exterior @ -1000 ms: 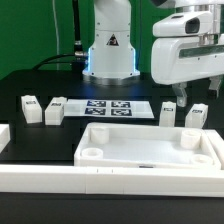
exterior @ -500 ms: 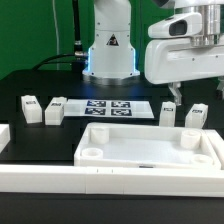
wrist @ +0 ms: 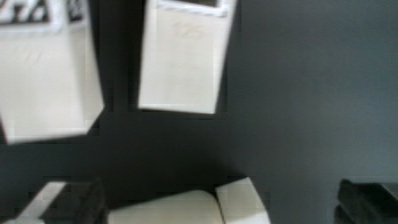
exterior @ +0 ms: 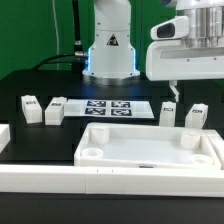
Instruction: Assemble desk
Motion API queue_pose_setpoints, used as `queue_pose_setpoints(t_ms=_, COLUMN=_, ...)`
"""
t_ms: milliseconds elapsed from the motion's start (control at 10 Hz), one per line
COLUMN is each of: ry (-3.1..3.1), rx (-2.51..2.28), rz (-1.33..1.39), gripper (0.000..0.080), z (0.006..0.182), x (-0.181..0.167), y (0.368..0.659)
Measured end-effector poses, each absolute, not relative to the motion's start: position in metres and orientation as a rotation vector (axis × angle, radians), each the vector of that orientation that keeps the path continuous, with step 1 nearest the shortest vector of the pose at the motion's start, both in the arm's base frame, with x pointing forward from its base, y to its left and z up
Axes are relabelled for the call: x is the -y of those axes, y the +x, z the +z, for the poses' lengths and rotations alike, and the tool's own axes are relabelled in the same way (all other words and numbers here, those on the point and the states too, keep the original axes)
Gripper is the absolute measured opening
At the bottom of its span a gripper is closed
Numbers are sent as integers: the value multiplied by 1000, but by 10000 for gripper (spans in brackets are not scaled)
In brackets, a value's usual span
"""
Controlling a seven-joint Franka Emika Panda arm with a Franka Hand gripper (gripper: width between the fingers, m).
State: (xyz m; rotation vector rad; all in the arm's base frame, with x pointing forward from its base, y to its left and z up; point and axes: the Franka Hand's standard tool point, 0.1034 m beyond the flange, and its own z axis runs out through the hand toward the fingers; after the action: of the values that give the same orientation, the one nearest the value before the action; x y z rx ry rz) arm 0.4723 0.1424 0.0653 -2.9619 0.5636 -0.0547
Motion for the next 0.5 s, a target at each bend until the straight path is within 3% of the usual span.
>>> queue_pose_setpoints(t_ms=400, ry=-2775, rx=-1102, rz=31, gripper=648, z=55, x=-130, y=469)
queue_pose_setpoints(t_ms=500, ry=-2797, rx=-1042, rz=26, gripper=648, z=56, x=-130, y=469)
